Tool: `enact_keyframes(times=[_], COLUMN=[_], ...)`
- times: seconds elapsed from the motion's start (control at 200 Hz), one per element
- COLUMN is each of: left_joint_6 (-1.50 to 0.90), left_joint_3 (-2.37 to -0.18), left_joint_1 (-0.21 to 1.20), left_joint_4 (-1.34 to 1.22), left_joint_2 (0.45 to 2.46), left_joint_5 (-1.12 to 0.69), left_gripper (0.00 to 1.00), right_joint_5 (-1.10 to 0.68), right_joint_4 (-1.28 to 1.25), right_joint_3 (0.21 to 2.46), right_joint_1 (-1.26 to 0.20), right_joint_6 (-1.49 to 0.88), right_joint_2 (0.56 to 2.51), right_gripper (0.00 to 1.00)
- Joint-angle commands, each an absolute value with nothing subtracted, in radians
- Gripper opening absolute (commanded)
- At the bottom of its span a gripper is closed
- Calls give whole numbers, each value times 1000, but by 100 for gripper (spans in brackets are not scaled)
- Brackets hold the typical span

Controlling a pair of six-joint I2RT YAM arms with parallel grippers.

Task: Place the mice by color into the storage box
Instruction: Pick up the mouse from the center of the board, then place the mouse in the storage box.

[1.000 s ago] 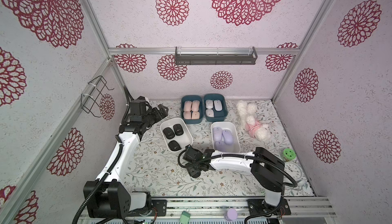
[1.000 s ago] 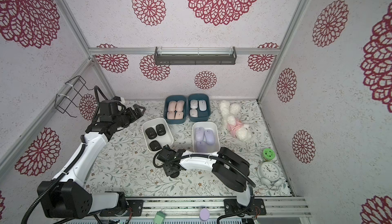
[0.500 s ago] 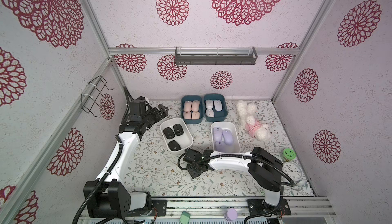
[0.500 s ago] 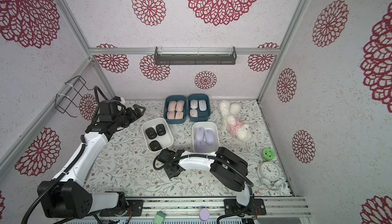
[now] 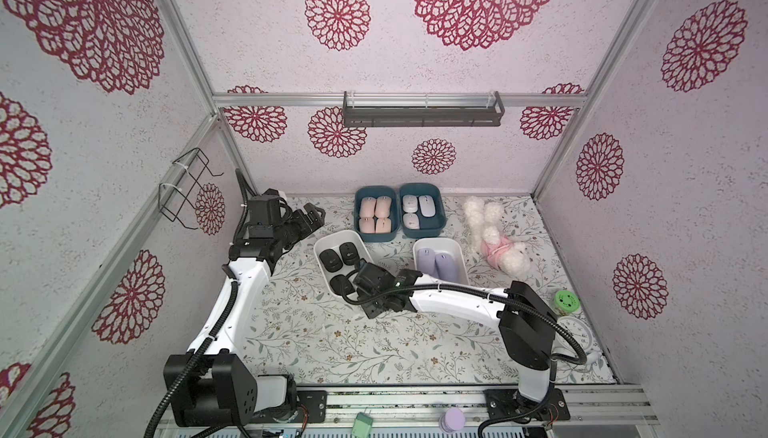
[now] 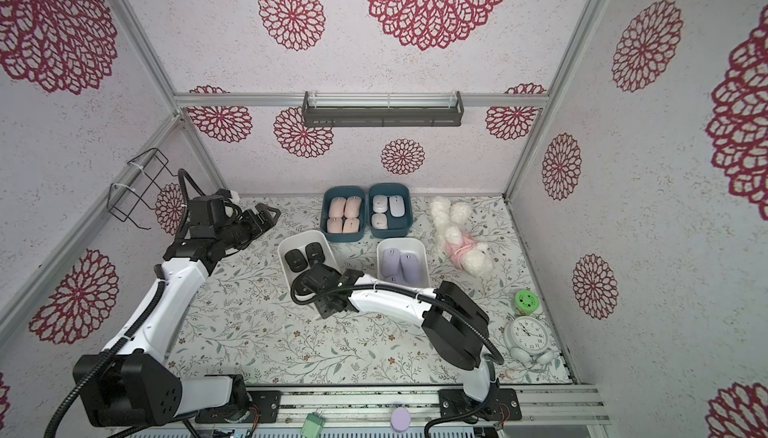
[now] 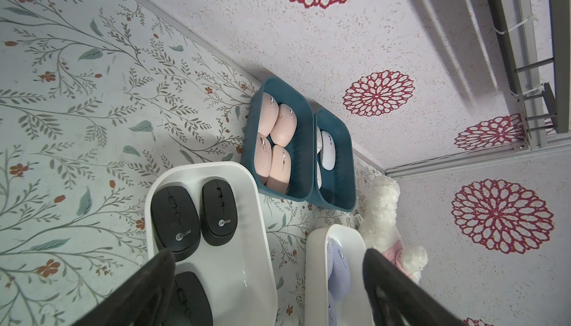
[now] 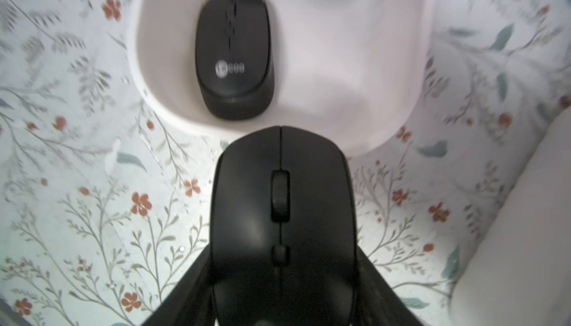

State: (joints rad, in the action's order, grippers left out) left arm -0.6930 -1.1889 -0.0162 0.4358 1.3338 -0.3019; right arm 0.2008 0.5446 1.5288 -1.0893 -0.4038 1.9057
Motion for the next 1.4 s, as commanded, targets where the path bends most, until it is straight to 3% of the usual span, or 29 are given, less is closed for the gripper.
enact_keyframes(times=[0.0,0.29,0.57,0.726,1.151,1.396], left_joint_6=[-701,-702,-704,-708,-711,-708], left_joint_3=[-1211,-1216,-1218,-1220,-1226,-1230], left_joint_1=[-32,-40,-41,-44,-46,-46], left_joint_4=[436,446,446,446,450,456], left_joint_2=[1354,1371,1376,1378,1391,1395], left_joint_5=[-304,-301,-308,-314,-334,-334], left_gripper=[97,97,97,97,97,97], right_joint_5=[238,229,287,283,305,382], right_joint_4=[538,544,600,608,650,630], right_joint_3=[1658,1927,2042,2046,2086,2079], right_joint_1=[-1034,-992,-988,-990,-996,-999], right_joint_6=[-330,-273,-295,-304,-293,-230], right_joint_2=[1966,2224,2334,2328,2290,2214], right_gripper=[50,50,55,63,72,69])
